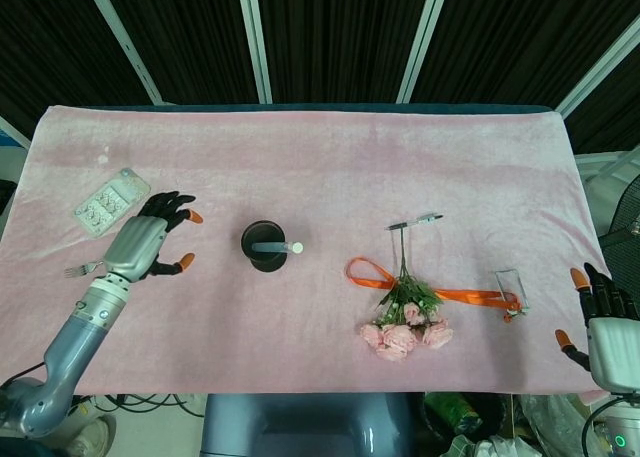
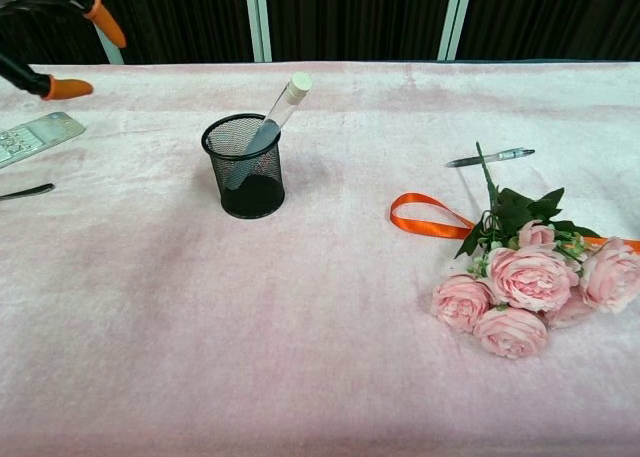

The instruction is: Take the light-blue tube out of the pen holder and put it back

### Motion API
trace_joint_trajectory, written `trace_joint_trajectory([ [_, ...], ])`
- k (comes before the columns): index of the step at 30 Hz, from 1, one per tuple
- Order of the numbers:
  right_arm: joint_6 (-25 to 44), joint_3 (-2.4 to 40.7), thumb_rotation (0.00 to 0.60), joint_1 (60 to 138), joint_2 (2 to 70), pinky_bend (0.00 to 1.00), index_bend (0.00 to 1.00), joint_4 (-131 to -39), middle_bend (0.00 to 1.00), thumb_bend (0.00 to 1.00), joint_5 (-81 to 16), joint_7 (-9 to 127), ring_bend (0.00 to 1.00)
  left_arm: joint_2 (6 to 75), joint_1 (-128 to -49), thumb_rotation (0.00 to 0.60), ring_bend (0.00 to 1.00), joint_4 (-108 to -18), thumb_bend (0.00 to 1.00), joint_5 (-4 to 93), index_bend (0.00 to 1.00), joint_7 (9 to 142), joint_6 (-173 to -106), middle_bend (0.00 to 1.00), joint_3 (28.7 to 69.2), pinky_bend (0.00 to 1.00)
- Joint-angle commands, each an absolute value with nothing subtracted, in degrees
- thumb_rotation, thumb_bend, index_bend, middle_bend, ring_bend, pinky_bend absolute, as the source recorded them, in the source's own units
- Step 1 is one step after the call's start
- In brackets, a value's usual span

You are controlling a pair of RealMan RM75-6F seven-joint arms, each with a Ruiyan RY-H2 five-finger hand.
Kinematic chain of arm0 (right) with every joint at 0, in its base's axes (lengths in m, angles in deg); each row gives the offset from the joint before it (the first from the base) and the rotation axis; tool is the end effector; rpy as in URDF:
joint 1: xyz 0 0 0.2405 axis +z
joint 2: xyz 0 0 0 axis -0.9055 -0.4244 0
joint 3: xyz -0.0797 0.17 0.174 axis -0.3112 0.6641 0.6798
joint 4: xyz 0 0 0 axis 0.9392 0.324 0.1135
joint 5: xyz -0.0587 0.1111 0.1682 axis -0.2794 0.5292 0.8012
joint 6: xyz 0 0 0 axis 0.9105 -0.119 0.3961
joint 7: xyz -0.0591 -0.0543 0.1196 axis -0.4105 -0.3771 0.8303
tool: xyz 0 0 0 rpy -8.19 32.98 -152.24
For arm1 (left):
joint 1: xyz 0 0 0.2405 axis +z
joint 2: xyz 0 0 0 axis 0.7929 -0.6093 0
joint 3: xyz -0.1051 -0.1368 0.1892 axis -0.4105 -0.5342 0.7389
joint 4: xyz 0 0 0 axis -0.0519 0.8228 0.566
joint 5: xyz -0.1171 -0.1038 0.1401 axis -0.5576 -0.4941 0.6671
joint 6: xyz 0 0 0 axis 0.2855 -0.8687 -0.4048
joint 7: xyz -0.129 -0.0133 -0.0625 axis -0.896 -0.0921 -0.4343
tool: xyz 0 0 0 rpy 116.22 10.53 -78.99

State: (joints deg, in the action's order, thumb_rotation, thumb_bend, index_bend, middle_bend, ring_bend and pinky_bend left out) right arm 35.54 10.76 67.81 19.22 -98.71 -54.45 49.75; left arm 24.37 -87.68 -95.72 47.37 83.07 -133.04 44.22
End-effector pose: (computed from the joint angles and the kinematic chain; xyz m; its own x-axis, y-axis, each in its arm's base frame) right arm -0.3262 -0.1671 0.1634 0.5481 0.0489 0.8350 -0.8363 0.0500 0.5460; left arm -0.1584 0.3219 0.0943 0.2407 0.2549 0.9365 0.9487 -0.2657 -0.1715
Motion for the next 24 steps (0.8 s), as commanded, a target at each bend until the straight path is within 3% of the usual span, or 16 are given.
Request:
trace_joint_trajectory([
  [1,35.85,10.97,0.6,67.73,19.39,0.18,0.0,-98.44,0.04,0.14,-55.07,50.36,0.1,27.54,-91.87,0.6,0.0,-96.42,0.31,41.57,0.33,87.39,-130.59,0.11,42.4,0.0],
  [10,35.54,11.24,0.6,67.33,19.36,0.18,0.0,-98.99,0.04,0.14,-55.18,50.54,0.1,32.84,-102.14,0.6,0.0,-90.42,0.26,29.89,0.35,95.15,-122.76,0.11,41.44,0.0],
  [24,36.4,11.11,0.6,66.54,19.35,0.18,0.0,-101.81,0.04,0.14,-56.72,47.96,0.1,36.39,-108.02,0.6,0.0,-82.86,0.26,27.72,0.39,92.83,-117.3,0.13,42.23,0.0],
])
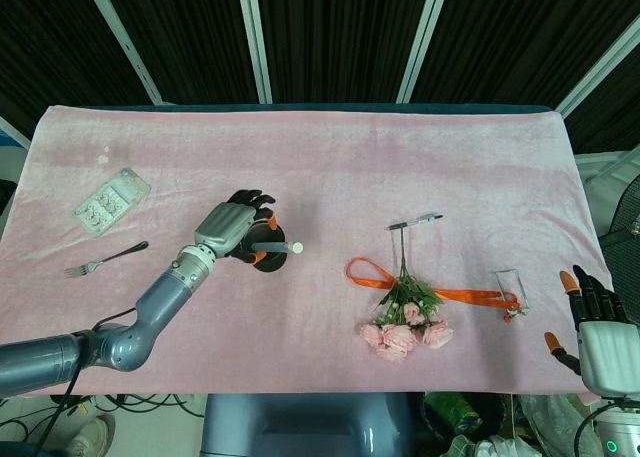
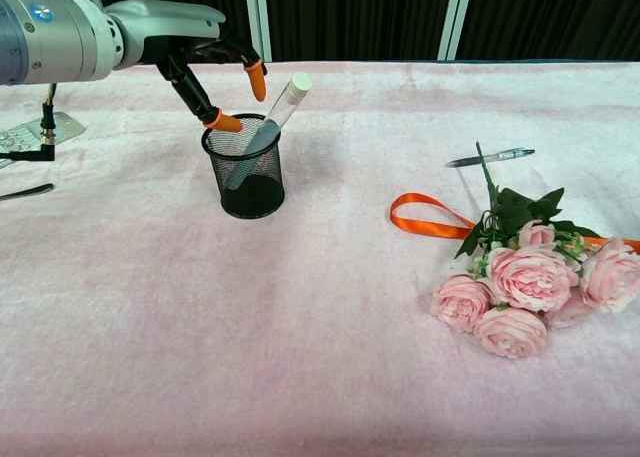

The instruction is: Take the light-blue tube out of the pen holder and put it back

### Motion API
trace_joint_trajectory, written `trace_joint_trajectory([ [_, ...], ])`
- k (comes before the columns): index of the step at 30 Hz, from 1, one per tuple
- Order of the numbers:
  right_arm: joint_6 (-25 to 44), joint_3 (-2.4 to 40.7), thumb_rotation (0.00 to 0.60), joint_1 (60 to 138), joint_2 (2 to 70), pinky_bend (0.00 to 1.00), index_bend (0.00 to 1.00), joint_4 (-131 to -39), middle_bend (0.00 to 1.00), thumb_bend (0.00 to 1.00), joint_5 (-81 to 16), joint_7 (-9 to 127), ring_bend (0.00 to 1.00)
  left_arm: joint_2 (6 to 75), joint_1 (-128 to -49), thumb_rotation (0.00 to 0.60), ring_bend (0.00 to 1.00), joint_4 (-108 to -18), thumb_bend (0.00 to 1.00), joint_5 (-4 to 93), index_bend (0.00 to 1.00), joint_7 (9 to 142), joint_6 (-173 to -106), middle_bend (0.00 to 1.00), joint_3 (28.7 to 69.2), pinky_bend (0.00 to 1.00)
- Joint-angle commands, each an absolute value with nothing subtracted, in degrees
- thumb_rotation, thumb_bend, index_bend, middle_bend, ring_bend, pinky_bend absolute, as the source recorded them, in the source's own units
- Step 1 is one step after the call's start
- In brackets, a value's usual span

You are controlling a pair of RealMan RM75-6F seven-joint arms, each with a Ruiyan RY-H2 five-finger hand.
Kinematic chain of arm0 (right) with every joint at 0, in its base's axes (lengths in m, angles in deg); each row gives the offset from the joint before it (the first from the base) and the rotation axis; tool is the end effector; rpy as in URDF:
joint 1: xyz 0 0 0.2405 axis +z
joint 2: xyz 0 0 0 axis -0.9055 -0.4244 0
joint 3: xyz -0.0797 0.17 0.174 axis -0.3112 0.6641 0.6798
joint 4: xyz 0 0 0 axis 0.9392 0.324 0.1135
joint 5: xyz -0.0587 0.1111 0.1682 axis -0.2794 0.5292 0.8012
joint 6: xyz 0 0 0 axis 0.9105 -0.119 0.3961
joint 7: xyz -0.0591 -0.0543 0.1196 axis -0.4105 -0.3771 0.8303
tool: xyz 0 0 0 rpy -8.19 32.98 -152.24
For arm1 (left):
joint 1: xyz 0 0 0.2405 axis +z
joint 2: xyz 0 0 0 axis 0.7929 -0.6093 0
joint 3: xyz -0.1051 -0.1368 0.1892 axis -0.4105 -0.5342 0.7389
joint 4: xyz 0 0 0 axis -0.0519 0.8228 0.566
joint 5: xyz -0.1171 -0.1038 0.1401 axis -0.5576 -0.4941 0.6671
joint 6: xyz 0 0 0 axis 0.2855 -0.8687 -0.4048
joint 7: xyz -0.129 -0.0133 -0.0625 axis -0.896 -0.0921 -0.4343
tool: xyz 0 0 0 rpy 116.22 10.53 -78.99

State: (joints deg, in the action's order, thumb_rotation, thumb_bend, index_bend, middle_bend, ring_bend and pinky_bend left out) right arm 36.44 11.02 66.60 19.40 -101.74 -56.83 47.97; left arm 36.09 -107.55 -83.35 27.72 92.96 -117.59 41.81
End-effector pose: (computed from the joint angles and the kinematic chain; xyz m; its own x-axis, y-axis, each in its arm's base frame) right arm -0.3129 -0.1609 0.1577 0.5278 0.0610 0.8472 -0.8493 0.0286 0.5271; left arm -0.0836 0.3815 0.0180 0.3372 0.4262 0.8394 0.9156 -0.3557 -0.1872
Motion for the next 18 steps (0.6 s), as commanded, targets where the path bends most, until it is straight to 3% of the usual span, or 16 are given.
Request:
trace_joint_trajectory([
  [1,36.38,11.21,0.6,66.49,19.29,0.18,0.0,-101.84,0.04,0.14,-56.63,47.98,0.1,36.54,-108.38,0.6,0.0,-82.56,0.26,27.75,0.39,92.97,-117.16,0.13,42.54,0.0],
  [18,34.95,12.28,0.6,66.46,18.29,0.18,0.0,-100.5,0.04,0.14,-55.08,50.18,0.1,39.97,-111.0,0.6,0.0,-79.22,0.27,26.63,0.44,93.3,-118.83,0.14,44.46,0.0],
])
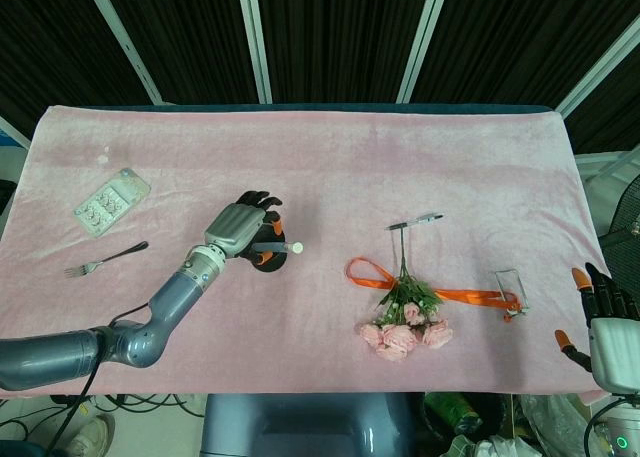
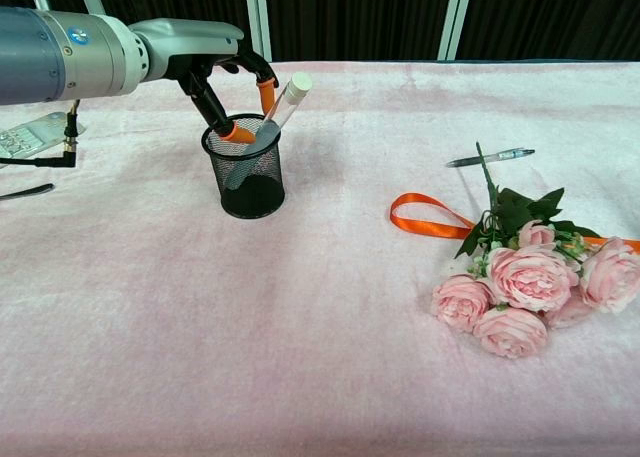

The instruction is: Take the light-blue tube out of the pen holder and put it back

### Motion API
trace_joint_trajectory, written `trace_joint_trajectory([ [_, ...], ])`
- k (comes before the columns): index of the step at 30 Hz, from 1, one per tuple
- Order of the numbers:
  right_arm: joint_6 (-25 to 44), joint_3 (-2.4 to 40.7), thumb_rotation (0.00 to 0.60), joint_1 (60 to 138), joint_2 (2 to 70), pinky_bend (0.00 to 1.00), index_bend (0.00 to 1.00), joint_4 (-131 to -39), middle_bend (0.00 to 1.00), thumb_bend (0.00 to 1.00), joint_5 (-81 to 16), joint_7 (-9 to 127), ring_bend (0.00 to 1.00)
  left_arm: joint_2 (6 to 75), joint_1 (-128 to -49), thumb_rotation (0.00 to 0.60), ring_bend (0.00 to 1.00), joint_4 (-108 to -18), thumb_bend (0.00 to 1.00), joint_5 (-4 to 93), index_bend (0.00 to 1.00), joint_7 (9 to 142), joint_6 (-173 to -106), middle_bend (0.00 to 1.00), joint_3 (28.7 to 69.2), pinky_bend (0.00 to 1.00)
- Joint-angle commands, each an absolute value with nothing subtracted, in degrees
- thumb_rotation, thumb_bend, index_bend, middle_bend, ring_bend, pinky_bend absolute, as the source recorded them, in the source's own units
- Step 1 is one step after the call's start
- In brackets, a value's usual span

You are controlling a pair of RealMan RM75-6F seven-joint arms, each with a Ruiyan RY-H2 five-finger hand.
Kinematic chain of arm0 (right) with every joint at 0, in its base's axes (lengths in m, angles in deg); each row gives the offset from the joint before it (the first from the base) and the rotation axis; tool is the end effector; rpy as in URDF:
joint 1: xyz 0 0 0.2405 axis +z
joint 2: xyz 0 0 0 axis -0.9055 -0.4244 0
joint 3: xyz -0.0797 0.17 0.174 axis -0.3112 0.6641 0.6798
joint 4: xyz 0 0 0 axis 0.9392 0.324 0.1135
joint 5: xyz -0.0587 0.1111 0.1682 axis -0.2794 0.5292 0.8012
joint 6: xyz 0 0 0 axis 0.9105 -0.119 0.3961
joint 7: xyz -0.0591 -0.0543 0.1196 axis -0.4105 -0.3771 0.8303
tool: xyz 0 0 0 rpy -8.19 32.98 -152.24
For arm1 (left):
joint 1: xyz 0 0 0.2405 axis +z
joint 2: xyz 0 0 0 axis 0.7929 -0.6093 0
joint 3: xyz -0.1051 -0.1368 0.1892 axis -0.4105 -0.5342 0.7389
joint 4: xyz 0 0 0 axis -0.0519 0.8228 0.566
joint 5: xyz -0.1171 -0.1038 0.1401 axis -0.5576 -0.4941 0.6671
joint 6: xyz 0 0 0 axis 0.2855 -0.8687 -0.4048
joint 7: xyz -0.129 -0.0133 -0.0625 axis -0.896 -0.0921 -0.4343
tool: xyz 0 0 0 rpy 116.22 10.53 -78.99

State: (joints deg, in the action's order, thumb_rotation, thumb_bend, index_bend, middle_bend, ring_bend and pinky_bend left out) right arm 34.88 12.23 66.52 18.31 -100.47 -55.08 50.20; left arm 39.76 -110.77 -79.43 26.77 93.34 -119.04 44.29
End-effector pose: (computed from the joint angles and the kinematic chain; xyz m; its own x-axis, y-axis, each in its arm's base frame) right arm -0.3229 -0.1650 0.1670 0.5287 0.0523 0.8472 -0.8486 0.0582 0.5259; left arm -0.0786 0.3865 -0.0006 0.3703 0.4163 0.8304 0.9029 -0.3715 -0.2164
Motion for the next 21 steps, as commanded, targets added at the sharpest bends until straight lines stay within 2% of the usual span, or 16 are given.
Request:
trace_joint_trajectory([
  [1,35.03,12.32,0.6,66.41,18.26,0.18,0.0,-100.53,0.04,0.14,-55.07,50.17,0.1,40.1,-111.14,0.6,0.0,-79.1,0.27,26.55,0.44,93.3,-118.73,0.14,44.57,0.0],
  [21,35.78,12.84,0.6,65.82,17.81,0.18,0.0,-101.04,0.04,0.14,-55.25,50.64,0.1,42.36,-112.84,0.6,0.0,-76.95,0.32,24.92,0.52,93.57,-119.13,0.14,45.62,0.0],
])
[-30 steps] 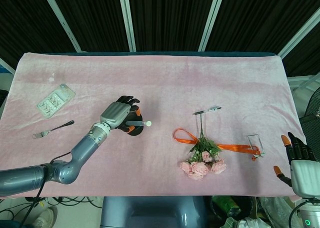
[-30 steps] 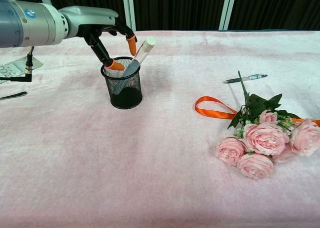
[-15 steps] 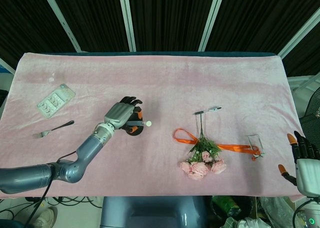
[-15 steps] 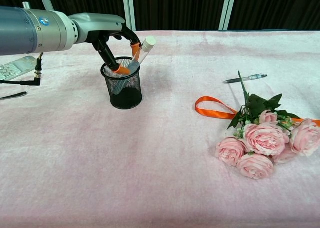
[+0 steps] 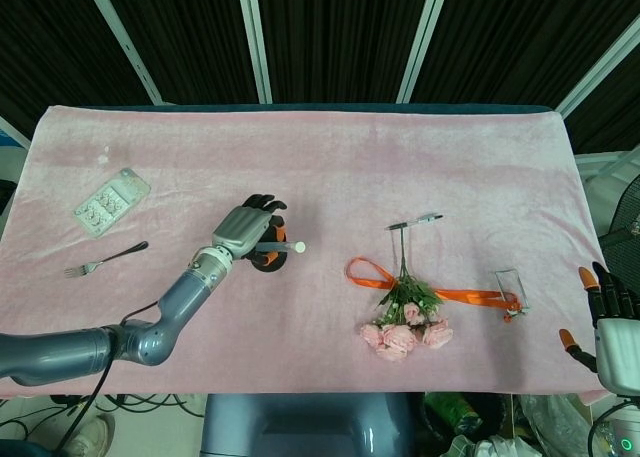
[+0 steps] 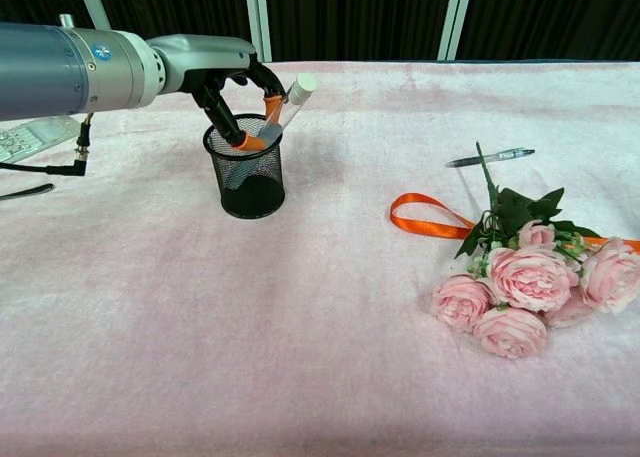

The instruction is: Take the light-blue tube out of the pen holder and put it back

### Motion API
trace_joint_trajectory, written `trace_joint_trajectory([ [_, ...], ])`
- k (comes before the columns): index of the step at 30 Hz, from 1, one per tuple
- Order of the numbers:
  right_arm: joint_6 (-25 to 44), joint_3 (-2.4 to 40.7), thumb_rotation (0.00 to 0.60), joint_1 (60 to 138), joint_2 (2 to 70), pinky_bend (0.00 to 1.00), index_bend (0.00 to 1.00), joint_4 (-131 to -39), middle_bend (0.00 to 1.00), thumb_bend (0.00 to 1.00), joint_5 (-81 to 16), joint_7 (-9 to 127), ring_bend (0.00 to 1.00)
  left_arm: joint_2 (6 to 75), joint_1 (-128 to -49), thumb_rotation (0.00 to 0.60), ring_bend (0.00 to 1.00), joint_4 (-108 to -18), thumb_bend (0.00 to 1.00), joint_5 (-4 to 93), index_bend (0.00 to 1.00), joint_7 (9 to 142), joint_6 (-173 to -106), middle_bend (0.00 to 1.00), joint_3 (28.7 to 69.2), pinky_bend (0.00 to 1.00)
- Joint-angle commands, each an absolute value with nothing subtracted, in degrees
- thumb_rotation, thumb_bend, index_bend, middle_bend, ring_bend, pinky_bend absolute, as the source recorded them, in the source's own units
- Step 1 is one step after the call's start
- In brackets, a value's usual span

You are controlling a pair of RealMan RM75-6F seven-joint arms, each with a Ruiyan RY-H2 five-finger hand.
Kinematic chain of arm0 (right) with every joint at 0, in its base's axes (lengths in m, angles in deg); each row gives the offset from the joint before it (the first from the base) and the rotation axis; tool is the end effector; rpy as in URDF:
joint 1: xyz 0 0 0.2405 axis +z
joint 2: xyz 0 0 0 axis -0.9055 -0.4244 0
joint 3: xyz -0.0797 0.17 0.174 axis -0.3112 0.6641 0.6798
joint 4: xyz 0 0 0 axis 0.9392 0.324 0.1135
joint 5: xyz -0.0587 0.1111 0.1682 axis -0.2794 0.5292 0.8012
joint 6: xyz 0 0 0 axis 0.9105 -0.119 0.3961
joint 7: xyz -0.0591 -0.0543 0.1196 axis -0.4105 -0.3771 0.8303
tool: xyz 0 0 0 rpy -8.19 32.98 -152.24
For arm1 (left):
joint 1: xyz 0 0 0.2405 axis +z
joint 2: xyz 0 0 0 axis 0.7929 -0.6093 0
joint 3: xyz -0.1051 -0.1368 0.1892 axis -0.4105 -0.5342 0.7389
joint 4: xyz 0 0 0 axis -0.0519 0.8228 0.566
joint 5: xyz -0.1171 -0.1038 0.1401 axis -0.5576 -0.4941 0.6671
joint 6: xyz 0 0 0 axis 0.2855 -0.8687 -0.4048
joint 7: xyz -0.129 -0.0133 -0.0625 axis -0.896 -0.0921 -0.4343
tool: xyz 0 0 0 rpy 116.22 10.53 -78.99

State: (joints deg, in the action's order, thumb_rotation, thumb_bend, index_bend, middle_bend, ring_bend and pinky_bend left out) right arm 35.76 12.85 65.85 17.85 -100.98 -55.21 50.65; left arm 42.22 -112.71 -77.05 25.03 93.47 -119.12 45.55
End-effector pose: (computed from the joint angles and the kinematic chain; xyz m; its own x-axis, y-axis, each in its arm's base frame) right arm -0.3218 -0.1632 0.1722 0.5218 0.0729 0.8499 -0.8528 0.0681 0.5177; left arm -0.0756 0.3881 -0.0146 0.3771 0.4300 0.8203 0.9025 -0.3694 -0.2212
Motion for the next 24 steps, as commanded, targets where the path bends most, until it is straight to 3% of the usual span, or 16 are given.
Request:
trace_joint_trajectory([
  [1,35.79,12.85,0.6,65.8,17.79,0.18,0.0,-101.11,0.04,0.14,-55.29,50.61,0.1,42.44,-112.93,0.6,0.0,-76.88,0.32,24.82,0.52,93.65,-119.15,0.14,45.68,0.0],
  [24,35.61,12.75,0.6,65.6,17.42,0.18,0.0,-101.94,0.04,0.14,-55.92,50.75,0.1,42.03,-112.25,0.6,0.0,-76.81,0.4,24.95,0.58,92.96,-120.49,0.17,46.44,0.0],
])
